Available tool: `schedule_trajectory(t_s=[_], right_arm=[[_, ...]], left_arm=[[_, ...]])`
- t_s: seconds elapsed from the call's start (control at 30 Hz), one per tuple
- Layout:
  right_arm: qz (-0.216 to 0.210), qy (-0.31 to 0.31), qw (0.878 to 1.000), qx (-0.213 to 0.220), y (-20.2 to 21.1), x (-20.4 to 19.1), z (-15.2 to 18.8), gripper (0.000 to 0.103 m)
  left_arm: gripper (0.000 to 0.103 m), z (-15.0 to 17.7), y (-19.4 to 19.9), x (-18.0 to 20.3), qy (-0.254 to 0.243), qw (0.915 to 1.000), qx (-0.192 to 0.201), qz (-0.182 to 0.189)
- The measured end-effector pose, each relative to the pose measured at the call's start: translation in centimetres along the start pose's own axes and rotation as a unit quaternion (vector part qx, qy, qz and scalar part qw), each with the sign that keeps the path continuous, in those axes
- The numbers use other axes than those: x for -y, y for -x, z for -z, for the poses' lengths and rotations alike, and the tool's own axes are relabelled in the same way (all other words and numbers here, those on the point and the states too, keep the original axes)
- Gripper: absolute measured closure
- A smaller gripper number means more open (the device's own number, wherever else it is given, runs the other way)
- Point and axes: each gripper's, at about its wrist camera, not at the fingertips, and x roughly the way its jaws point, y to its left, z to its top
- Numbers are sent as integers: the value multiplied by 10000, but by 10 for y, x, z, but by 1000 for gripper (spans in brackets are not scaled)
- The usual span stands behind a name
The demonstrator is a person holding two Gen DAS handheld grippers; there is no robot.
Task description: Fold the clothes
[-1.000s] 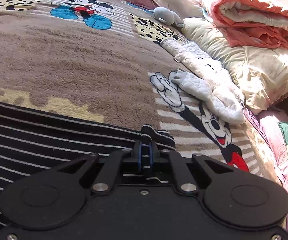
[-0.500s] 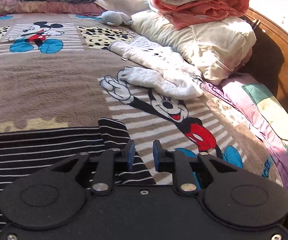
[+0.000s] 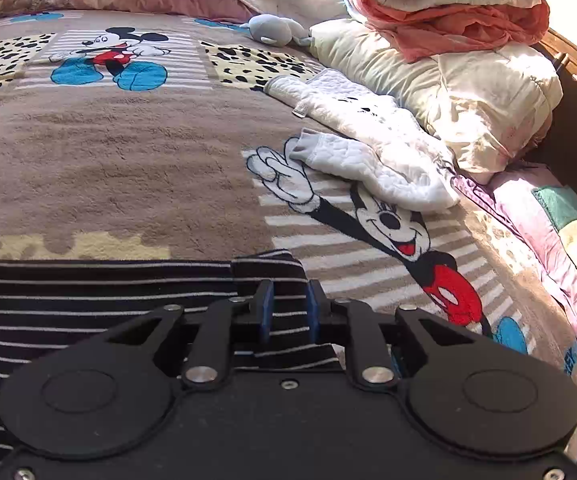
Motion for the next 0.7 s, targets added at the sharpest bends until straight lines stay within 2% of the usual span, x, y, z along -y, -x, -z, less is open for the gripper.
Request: schedule_trajectory(t_s=[0.1,0.13,0.23,0.4,0.47,0.7], right_arm=[[-22,-12,10000,-7,-2,0,0,22],[-24,-7,10000,-14,-3,0,0,22],[-28,5,10000,-22,-3,0,0,22],[-14,13,10000,-8,-4,-2,-1,21],[-7,12,10000,3,-3,-3,-1,21],[3,21,10000,22,-4,-5,0,21]], left_arm=[[87,0,-28,-13,63,9970,-330,-692],[84,0,-29,-15,76,9973,-316,-659],[84,0,-24,-12,-55,9972,-294,-687],[84,8,17,8,-391,9982,130,-437],[84,19,32,20,-612,9974,135,-354],[84,77,71,56,-1156,9925,-141,365]])
